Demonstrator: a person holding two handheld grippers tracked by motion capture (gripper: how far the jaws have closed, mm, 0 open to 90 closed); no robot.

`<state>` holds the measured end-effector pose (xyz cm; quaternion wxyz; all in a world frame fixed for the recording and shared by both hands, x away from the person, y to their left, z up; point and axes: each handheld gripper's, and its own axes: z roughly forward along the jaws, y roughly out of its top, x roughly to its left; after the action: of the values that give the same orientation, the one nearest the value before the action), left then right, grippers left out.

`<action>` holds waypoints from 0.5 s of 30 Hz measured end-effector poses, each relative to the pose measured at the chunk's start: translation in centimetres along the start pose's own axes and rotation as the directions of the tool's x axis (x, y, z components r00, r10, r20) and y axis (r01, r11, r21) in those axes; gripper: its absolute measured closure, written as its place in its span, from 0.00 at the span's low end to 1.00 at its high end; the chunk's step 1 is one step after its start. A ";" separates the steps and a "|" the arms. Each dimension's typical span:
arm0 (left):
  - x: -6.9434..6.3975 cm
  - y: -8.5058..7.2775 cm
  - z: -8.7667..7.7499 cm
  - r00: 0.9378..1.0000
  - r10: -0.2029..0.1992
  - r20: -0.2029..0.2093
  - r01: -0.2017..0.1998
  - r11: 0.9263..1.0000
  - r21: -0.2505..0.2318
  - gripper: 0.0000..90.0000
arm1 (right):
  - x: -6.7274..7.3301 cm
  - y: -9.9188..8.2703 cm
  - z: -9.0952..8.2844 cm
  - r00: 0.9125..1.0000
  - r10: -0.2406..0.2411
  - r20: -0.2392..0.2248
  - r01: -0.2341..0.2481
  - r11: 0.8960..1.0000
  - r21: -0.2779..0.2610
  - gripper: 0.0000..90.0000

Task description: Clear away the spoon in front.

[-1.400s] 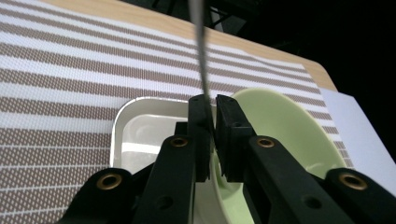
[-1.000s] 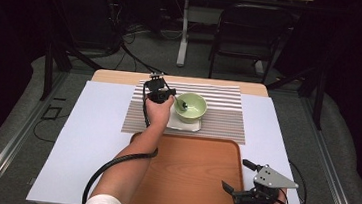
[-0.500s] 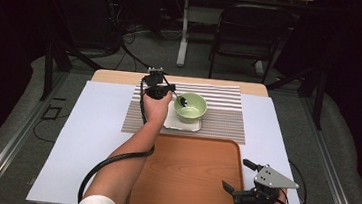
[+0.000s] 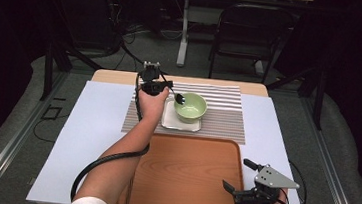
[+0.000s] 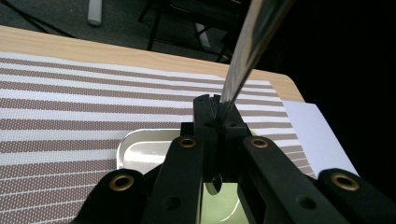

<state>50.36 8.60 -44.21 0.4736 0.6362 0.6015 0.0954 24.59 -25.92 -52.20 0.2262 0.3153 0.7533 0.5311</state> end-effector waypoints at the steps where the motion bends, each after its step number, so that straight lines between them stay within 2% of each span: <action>1: 0.0 0.1 -0.2 1.000 0.002 0.002 -0.002 1.000 -0.001 0.99 | 0.0 0.0 0.0 1.000 0.000 0.001 0.000 1.000 0.000 0.02; 9: -0.3 0.6 -2.0 0.999 0.029 -0.016 -0.028 1.000 0.009 0.99 | 0.0 0.0 0.0 1.000 -0.001 0.001 0.001 1.000 0.002 0.02; 15: -0.3 0.2 -3.4 0.998 0.053 -0.021 -0.053 0.998 0.017 0.99 | 0.0 0.0 0.0 1.000 0.002 0.002 -0.002 1.000 0.003 0.02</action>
<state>48.07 10.00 -42.10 0.4590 0.6549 0.5902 0.1098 24.60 -25.90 -52.22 0.2262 0.3168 0.7534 0.5299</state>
